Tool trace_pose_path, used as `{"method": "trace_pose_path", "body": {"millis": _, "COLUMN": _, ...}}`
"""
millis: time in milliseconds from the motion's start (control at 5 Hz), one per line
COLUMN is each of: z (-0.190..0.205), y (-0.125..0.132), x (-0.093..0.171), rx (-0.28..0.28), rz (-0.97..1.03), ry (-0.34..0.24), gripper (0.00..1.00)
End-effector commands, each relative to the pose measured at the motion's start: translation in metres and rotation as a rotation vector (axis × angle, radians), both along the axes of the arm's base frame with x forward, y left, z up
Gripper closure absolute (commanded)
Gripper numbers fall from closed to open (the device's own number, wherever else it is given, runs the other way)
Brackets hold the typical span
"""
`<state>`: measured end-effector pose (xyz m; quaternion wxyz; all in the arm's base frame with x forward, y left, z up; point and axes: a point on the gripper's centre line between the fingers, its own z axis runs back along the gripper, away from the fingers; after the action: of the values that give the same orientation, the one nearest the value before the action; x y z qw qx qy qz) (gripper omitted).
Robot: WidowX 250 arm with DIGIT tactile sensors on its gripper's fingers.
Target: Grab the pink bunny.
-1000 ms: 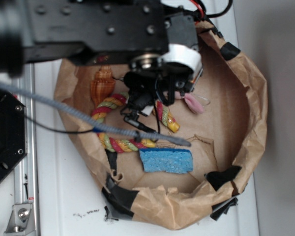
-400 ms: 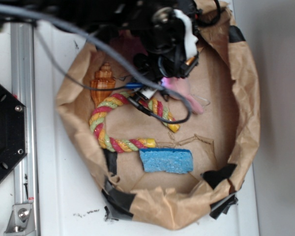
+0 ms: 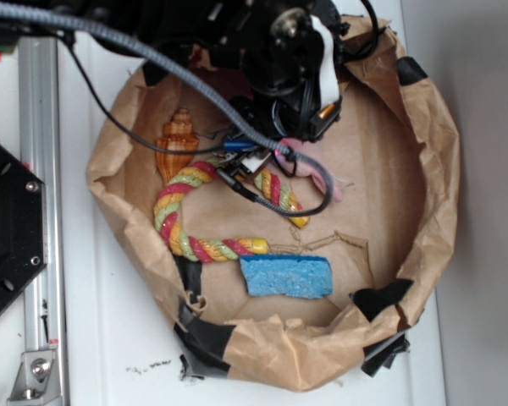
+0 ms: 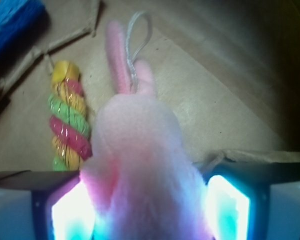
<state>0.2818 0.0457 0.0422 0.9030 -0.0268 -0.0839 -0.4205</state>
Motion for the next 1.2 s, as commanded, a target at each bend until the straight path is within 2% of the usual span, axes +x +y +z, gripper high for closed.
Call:
{"method": "trace_pose_path", "body": {"millis": 0, "z": 0.014, "y": -0.010, "x": 0.008, "rx": 0.067, "rz": -0.037, "ry": -0.063, "gripper": 1.00}}
{"method": "trace_pose_path", "body": {"millis": 200, "z": 0.021, "y": -0.016, "x": 0.010, "rx": 0.076, "rz": -0.037, "ry": -0.076, "gripper": 1.00}}
{"method": "trace_pose_path", "body": {"millis": 400, "z": 0.051, "y": -0.027, "x": 0.017, "rx": 0.066, "rz": -0.015, "ry": -0.131, "gripper": 1.00}}
{"method": "trace_pose_path", "body": {"millis": 600, "z": 0.102, "y": -0.028, "x": 0.014, "rx": 0.107, "rz": 0.134, "ry": -0.204, "gripper": 1.00}}
{"method": "trace_pose_path", "body": {"millis": 800, "z": 0.142, "y": -0.032, "x": 0.011, "rx": 0.171, "rz": 0.218, "ry": -0.189, "gripper": 1.00}}
{"method": "trace_pose_path", "body": {"millis": 1000, "z": 0.167, "y": -0.046, "x": 0.002, "rx": 0.273, "rz": 0.259, "ry": -0.094, "gripper": 1.00}}
